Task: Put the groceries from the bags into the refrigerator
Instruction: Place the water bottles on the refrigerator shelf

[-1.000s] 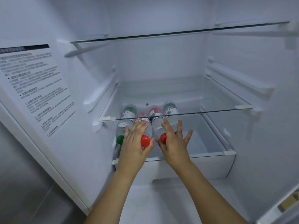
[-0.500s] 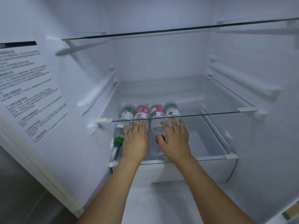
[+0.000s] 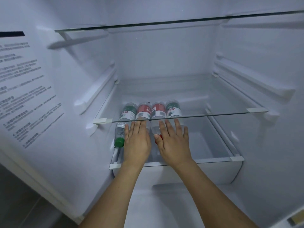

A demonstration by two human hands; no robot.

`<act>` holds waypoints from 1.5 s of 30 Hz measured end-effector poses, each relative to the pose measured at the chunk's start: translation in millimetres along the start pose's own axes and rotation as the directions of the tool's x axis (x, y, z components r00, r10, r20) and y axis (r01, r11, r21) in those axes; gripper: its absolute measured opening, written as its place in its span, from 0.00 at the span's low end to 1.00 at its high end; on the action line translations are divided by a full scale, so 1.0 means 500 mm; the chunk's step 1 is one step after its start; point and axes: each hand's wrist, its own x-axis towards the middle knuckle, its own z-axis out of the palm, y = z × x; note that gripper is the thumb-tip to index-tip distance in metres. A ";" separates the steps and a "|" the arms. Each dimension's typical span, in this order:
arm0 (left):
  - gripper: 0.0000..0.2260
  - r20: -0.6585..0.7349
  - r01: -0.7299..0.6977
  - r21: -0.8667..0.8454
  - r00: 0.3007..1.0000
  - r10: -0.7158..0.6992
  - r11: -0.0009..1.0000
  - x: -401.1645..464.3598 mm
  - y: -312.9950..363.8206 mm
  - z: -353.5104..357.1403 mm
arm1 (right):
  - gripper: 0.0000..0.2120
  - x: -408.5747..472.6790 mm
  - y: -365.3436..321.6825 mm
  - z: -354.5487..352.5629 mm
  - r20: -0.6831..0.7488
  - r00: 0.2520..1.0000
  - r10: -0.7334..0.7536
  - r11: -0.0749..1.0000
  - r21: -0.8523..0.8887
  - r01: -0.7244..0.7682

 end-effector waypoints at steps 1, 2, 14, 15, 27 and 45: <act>0.23 -0.006 0.000 -0.002 1.000 0.000 1.000 0.000 0.000 0.000 | 0.38 -0.001 0.000 0.000 -0.007 1.000 -0.002 1.000 0.003 0.002; 0.24 -0.013 0.001 -0.002 1.000 -0.001 1.000 0.000 0.001 -0.001 | 0.37 -0.002 0.000 0.000 -0.018 1.000 -0.007 1.000 0.008 0.007; 0.23 -0.007 0.043 -0.025 0.999 -0.043 0.999 -0.002 0.015 -0.023 | 0.29 -0.012 0.007 -0.015 -0.114 0.993 0.021 0.995 0.099 -0.009; 0.22 -0.002 0.046 -0.032 0.999 -0.046 0.998 -0.003 0.016 -0.025 | 0.30 -0.013 0.008 -0.019 -0.112 0.993 0.025 0.994 0.109 -0.012; 0.24 0.090 0.034 -0.073 0.996 -0.028 0.997 -0.020 0.018 -0.081 | 0.28 -0.045 0.020 -0.078 0.057 0.998 -0.017 0.964 0.267 0.001; 0.27 0.258 0.037 -0.010 0.966 -0.033 0.999 -0.119 0.048 -0.244 | 0.32 -0.124 -0.039 -0.233 0.414 0.910 0.010 1.000 0.017 -0.019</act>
